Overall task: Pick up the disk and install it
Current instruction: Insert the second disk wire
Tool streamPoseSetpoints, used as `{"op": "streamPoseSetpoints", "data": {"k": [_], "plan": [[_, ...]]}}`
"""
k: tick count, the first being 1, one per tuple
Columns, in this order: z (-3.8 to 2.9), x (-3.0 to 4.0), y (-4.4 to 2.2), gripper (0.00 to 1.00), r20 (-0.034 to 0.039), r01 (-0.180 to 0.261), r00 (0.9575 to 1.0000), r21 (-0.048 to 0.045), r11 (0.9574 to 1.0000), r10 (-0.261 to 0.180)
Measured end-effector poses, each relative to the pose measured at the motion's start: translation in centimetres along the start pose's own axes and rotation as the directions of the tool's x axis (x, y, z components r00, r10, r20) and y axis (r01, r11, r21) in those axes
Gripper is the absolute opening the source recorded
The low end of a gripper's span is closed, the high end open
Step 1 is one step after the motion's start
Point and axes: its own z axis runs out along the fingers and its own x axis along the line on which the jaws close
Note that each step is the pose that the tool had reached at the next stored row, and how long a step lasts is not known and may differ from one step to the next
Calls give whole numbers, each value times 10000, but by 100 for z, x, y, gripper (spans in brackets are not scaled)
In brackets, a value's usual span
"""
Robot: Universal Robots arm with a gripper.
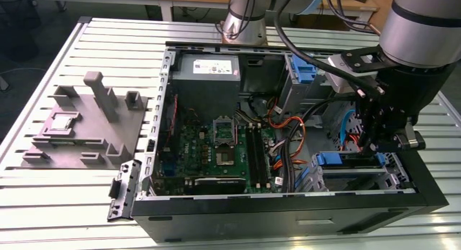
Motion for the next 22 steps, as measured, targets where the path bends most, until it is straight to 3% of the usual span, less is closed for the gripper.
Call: {"op": "streamPoseSetpoints", "data": {"k": [3, 8, 17, 20, 22], "plan": [[0, 0, 0, 24, 2, 1, 10000, -8, 10000, -1], [-37, 4, -7, 24, 54, 3, 10000, -126, 9999, -2], [-201, 22, -39, 24, 220, -6, 9998, -301, 9995, 13], [-215, 24, -42, 24, 337, -16, 9994, -386, 9993, 29], [-215, 24, -42, 24, 342, -17, 9994, -387, 9993, 30]]}}
